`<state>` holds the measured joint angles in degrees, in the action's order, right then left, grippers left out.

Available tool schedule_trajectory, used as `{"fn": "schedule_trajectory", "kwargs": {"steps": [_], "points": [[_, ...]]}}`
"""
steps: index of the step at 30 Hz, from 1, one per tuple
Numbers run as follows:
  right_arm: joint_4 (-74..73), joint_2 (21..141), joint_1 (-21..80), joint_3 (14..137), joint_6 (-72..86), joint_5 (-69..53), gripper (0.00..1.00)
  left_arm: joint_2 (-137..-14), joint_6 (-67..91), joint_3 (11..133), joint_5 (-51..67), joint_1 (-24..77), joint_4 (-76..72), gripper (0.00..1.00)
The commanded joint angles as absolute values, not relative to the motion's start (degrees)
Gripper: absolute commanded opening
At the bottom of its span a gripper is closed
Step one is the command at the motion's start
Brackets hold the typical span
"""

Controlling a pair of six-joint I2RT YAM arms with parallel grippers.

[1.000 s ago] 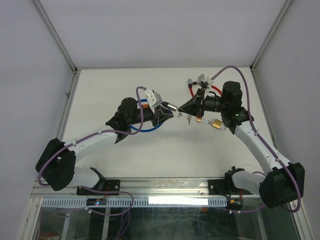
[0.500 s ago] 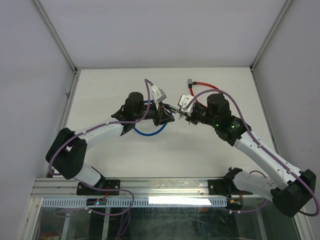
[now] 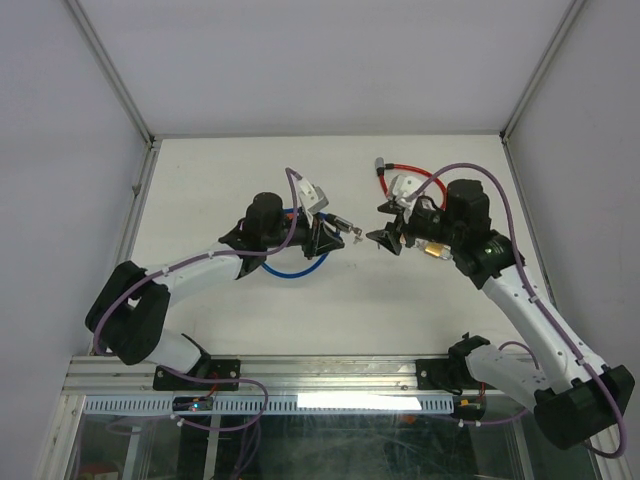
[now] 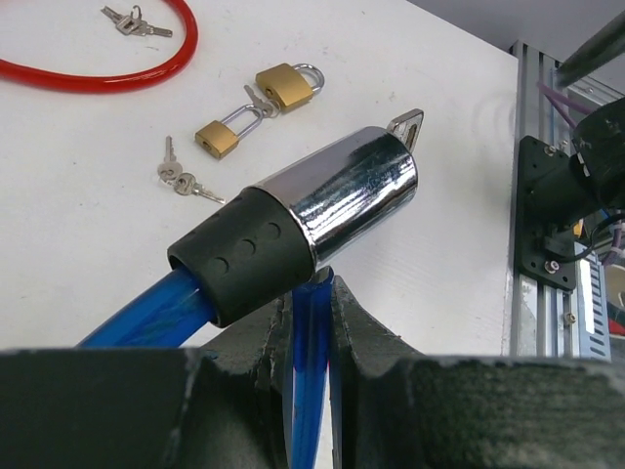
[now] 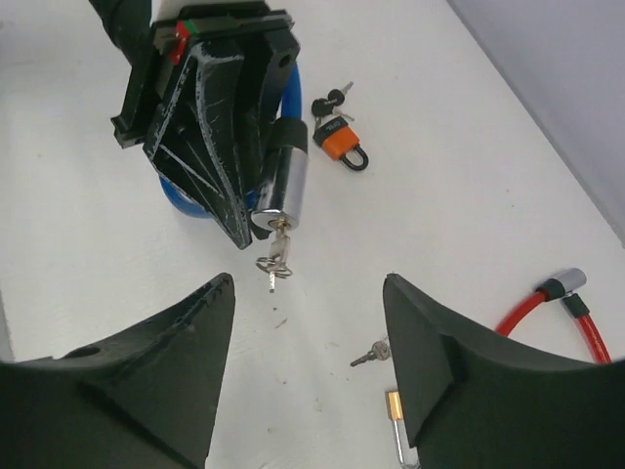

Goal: Lock with the key
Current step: Lock the lock.

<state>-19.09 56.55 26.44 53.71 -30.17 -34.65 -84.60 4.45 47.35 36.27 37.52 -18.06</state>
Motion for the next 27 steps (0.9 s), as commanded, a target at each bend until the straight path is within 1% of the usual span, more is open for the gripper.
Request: {"fn": "schedule_trajectory", "kwargs": {"steps": [1, 6, 8, 10, 12, 14, 23, 27], "points": [[-12.1, 53.4, 21.4, 54.9, -17.9, -48.2, 0.68, -78.7, 2.8, 45.9, 36.0, 37.9, -26.5, 0.0], [-1.9, 58.7, 17.9, 51.6, -2.1, -61.3, 0.68, -77.6, 4.0, 45.0, 36.9, 37.9, -28.3, 0.0], [3.2, 60.9, 17.5, 49.9, 3.5, -64.1, 0.66, -77.4, 4.7, 44.7, 37.3, 37.9, -29.0, 0.0], [6.8, 61.9, 17.6, 48.4, 6.3, -64.2, 0.6, -77.0, 5.3, 44.3, 37.6, 38.0, -29.8, 0.0], [8.0, 62.0, 17.6, 47.9, 6.6, -63.7, 0.52, -76.8, 5.8, 43.9, 37.8, 37.9, -30.3, 0.0], [7.9, 61.7, 17.6, 48.0, 6.3, -63.7, 0.48, -76.8, 6.1, 43.6, 37.9, 38.0, -30.7, 0.0], [8.8, 61.4, 18.9, 47.3, 4.7, -60.8, 0.38, -77.8, 7.1, 44.6, 38.7, 38.0, -30.8, 0.0], [7.5, 61.5, 20.1, 47.7, 2.0, -57.3, 0.37, -78.2, 7.6, 45.0, 39.1, 38.0, -30.7, 0.0]]}}
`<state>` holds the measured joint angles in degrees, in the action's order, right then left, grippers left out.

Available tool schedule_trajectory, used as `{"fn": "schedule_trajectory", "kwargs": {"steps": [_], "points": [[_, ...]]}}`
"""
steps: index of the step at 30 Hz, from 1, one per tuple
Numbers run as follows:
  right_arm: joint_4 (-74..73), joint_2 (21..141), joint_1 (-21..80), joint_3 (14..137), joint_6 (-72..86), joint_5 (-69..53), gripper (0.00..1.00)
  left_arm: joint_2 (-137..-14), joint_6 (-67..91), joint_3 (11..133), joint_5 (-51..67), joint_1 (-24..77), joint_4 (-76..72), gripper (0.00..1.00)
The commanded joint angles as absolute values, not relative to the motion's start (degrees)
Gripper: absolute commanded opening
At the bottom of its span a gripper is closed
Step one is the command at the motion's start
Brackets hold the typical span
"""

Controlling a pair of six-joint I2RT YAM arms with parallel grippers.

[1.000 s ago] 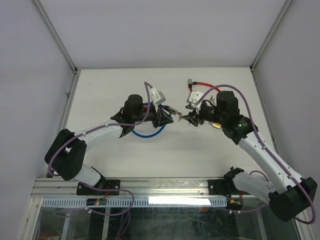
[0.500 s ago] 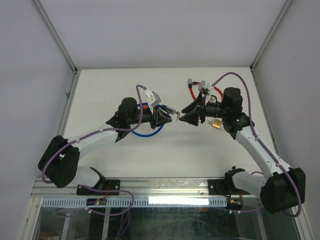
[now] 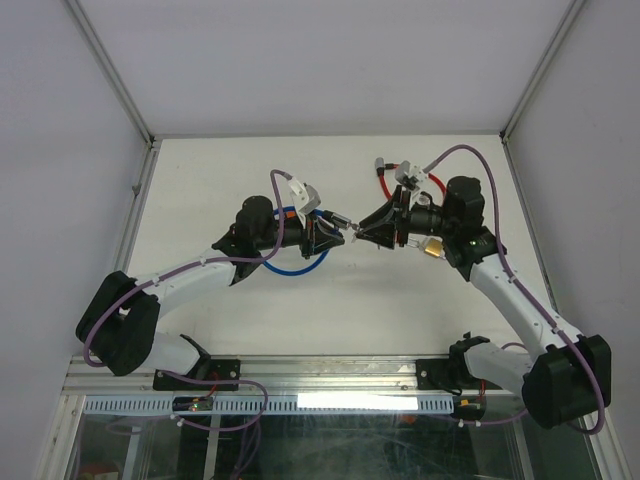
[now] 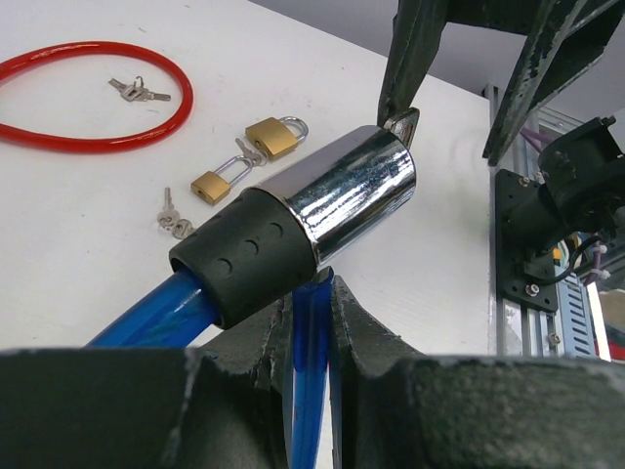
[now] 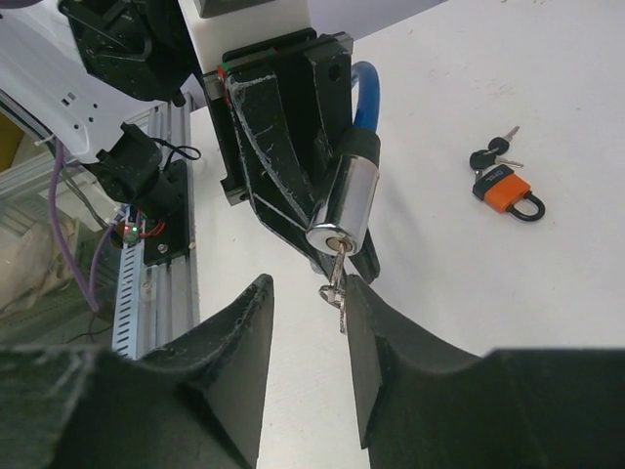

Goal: Lock with the key
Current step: Lock the lock.

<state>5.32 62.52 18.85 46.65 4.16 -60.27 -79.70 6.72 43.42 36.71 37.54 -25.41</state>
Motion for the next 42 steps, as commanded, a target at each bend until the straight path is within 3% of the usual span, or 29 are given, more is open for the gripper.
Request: {"fn": "schedule_trajectory", "kwargs": {"steps": [1, 7, 15, 27, 42], "points": [[7.1, 61.6, 20.6, 47.8, 1.4, -56.8, 0.37, -78.4, 7.8, 45.2, 39.2, 38.0, -30.7, 0.0], [6.2, 62.1, 21.8, 48.2, -0.6, -55.0, 0.28, -79.2, 8.4, 45.7, 39.6, 38.0, -30.8, 0.0], [3.7, 62.3, 22.5, 49.0, -3.2, -52.9, 0.0, -79.4, 8.7, 46.0, 39.7, 38.0, -30.8, 0.0], [-9.8, 58.0, 29.2, 52.0, -26.4, -40.2, 0.0, -83.6, 8.6, 51.1, 39.1, 36.9, -18.5, 0.0], [-15.1, 57.9, 29.5, 54.6, -28.4, -34.0, 0.0, -87.7, 9.8, 56.1, 28.5, 33.5, -6.9, 0.0]]}}
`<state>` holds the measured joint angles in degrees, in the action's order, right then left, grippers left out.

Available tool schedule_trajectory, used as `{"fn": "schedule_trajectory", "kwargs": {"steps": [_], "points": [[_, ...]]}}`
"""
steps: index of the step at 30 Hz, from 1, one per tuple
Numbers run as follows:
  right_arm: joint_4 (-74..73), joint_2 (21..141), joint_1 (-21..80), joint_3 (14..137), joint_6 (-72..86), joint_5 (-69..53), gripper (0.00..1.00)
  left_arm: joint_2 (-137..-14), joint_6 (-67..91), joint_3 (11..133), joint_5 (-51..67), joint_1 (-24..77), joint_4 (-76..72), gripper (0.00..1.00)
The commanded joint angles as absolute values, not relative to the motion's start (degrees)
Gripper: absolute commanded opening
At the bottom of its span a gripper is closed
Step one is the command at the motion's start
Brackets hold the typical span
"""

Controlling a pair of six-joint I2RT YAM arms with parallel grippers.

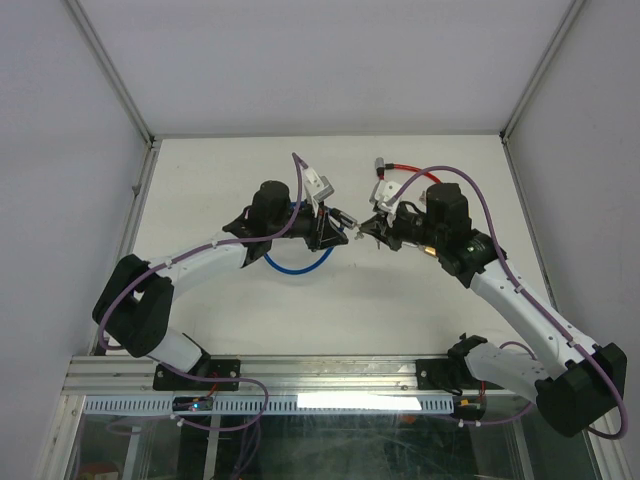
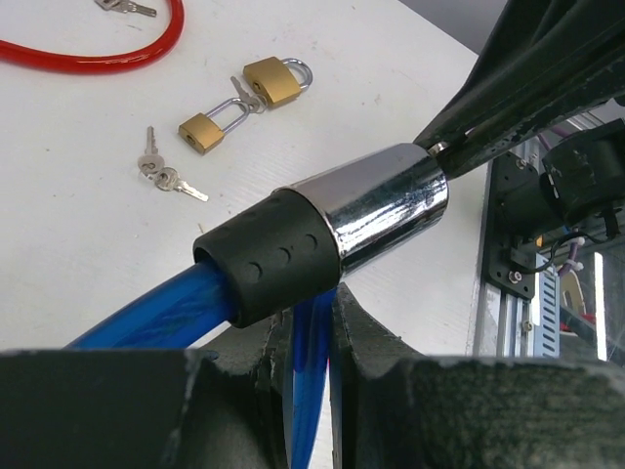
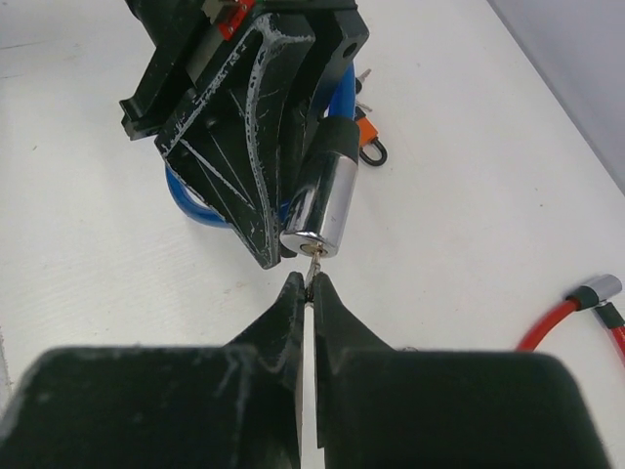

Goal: Lock with the key
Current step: Lock the lock.

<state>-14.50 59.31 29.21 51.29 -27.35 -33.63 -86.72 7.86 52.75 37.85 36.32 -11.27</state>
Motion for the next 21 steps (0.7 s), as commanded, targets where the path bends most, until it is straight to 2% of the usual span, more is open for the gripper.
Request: {"fn": "schedule_trajectory", "kwargs": {"steps": [1, 5, 11, 14, 17, 21], "points": [[-15.0, 58.0, 29.6, 54.5, -28.1, -34.0, 0.0, -88.2, 10.5, 56.7, 28.2, 33.4, -6.1, 0.0], [-15.0, 60.7, 26.9, 55.8, -21.5, -41.5, 0.0, -88.6, 10.7, 57.8, 29.6, 33.4, -5.0, 0.0], [-11.2, 67.7, 21.8, 56.6, -4.7, -58.1, 0.0, -80.9, 5.8, 49.1, 31.5, 33.5, -18.6, 0.0], [-6.7, 70.9, 20.4, 55.5, 2.2, -63.1, 0.0, -78.4, 4.1, 47.8, 28.8, 33.5, -19.5, 0.0], [-3.4, 72.4, 20.0, 54.4, 6.3, -64.9, 0.0, -77.9, 3.3, 47.6, 25.4, 33.5, -18.1, 0.0], [-4.2, 71.9, 20.0, 54.3, 4.4, -63.4, 0.0, -78.3, 4.0, 47.0, 24.8, 33.5, -17.2, 0.0]]}}
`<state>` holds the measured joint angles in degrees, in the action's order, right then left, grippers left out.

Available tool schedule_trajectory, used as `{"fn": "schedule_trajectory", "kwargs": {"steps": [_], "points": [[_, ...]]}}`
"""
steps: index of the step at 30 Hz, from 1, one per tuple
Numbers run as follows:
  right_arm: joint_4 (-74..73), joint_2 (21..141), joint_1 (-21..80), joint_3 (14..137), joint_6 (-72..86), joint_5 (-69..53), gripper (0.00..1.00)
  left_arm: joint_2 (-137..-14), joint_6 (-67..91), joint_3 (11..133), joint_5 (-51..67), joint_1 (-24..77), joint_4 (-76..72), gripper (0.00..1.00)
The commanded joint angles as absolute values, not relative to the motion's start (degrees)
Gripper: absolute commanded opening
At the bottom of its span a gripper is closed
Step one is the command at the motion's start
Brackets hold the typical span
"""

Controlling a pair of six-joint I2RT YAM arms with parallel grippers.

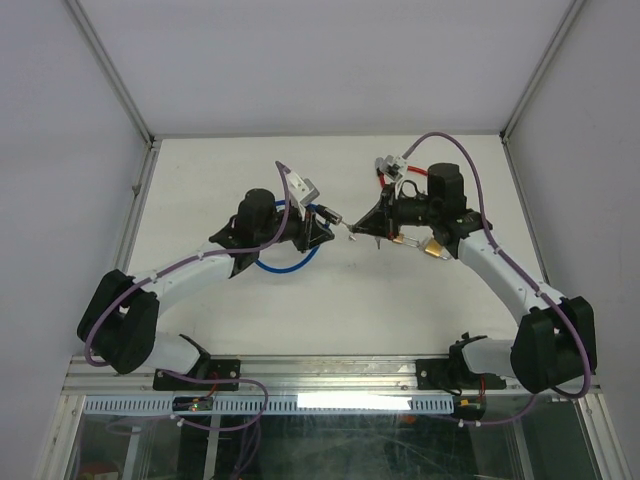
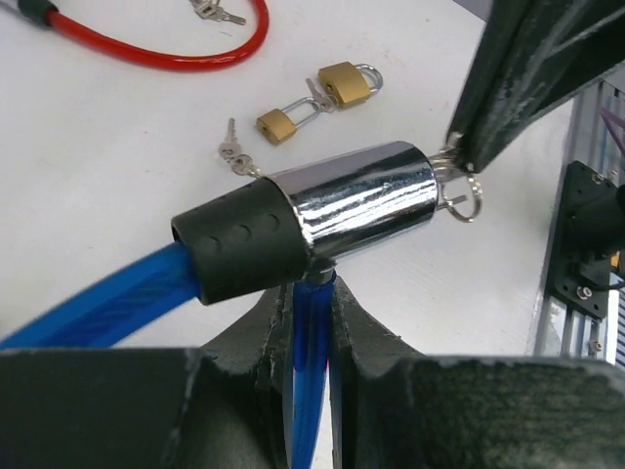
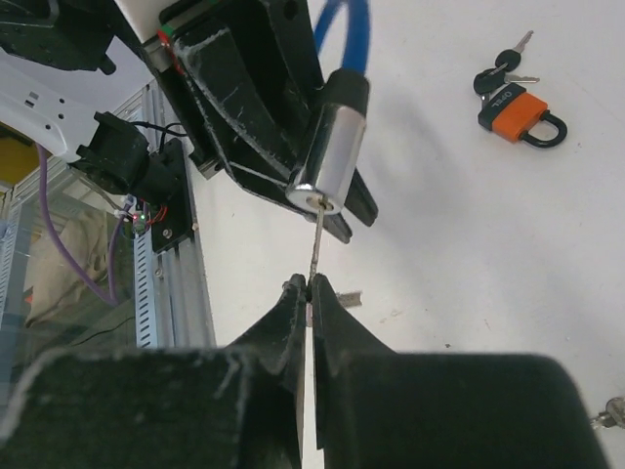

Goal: Lock with the key
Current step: Lock the lock, then place the lock at the center of the board, then place the key at the center of the board.

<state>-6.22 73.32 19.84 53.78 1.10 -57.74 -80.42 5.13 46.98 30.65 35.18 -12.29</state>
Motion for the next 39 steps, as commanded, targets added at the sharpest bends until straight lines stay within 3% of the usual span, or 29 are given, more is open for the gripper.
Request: {"fn": "schedule_trajectory", "kwargs": {"steps": [1, 11, 23, 28, 35, 39], "points": [[-4.7, 71.5, 20.0, 54.4, 3.5, -62.7, 0.0, -78.5, 4.4, 47.1, 24.9, 33.4, -16.8, 0.0], [-15.4, 66.2, 25.4, 56.5, -15.5, -47.2, 0.0, -81.5, 8.3, 51.3, 27.3, 31.9, -10.0, 0.0], [-12.3, 70.2, 21.5, 53.7, -11.2, -56.6, 0.0, -77.2, 17.2, 39.8, 31.3, 24.7, -17.7, 0.0], [-3.6, 76.2, 21.6, 50.7, -1.5, -58.8, 0.0, -77.2, 30.7, 29.9, 35.1, 17.8, -32.7, 0.0], [13.5, 83.9, 25.4, 46.2, 11.4, -58.7, 0.0, -79.2, 44.2, 26.0, 21.3, 11.6, -31.0, 0.0], [13.5, 91.3, 32.0, 51.6, 12.0, -55.7, 0.0, -78.5, 48.3, 26.6, 11.0, 9.8, -25.0, 0.0]]}}
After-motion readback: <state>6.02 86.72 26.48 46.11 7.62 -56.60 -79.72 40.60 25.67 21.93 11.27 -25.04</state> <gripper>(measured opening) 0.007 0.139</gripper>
